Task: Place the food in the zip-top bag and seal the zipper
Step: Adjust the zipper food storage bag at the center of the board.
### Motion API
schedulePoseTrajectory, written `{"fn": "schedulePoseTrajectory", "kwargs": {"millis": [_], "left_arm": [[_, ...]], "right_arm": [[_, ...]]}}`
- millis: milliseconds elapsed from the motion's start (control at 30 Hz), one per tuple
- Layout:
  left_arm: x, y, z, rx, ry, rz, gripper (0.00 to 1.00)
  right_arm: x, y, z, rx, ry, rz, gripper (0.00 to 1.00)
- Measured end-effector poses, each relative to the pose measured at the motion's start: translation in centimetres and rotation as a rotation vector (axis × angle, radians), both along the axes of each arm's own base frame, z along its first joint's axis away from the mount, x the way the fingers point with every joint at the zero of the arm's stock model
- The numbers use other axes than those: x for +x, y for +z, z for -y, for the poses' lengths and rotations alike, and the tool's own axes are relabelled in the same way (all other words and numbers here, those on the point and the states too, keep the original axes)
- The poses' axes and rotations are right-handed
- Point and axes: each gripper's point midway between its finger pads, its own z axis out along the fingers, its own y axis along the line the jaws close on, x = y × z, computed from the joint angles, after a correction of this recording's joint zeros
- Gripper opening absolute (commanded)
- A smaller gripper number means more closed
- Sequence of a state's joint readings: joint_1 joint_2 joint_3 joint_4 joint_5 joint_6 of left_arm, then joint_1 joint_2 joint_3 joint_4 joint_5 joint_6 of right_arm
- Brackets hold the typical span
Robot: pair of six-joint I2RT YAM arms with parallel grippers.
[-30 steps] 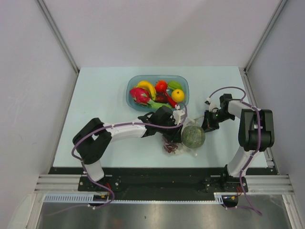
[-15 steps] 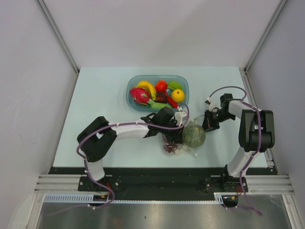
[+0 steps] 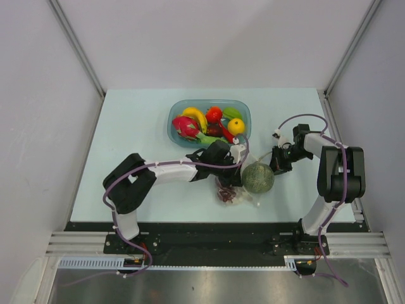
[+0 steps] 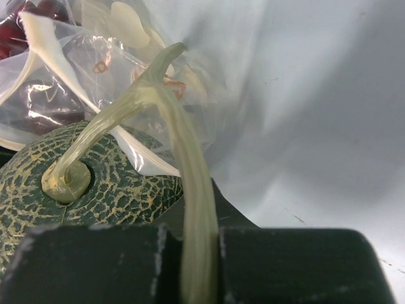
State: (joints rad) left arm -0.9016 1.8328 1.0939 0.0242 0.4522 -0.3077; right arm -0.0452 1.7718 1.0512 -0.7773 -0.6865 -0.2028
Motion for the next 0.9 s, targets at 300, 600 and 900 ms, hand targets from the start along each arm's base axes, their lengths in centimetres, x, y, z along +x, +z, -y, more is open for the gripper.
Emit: {"fn": "schedulePoseTrajectory", "kwargs": {"millis": [300, 600, 900], "left_arm": [[-0.3, 0.4, -0.9, -0.014, 0.03, -0.007, 0.0], [0.1, 3.0, -1.5, -0.057, 0.076, 0.022, 0.18], [1.9, 2.9, -2.3, -0.013, 0.152, 0.05, 0.45]], "right_arm": [[-0.3, 1.0, 0.2, 0.007, -0.009, 0.001, 0.0], [-0.4, 1.3, 0.2, 0.014, -0.011, -0.001, 0.0], [-0.2, 1.3, 0.2, 0.018, -0.011, 0.01, 0.0]]}}
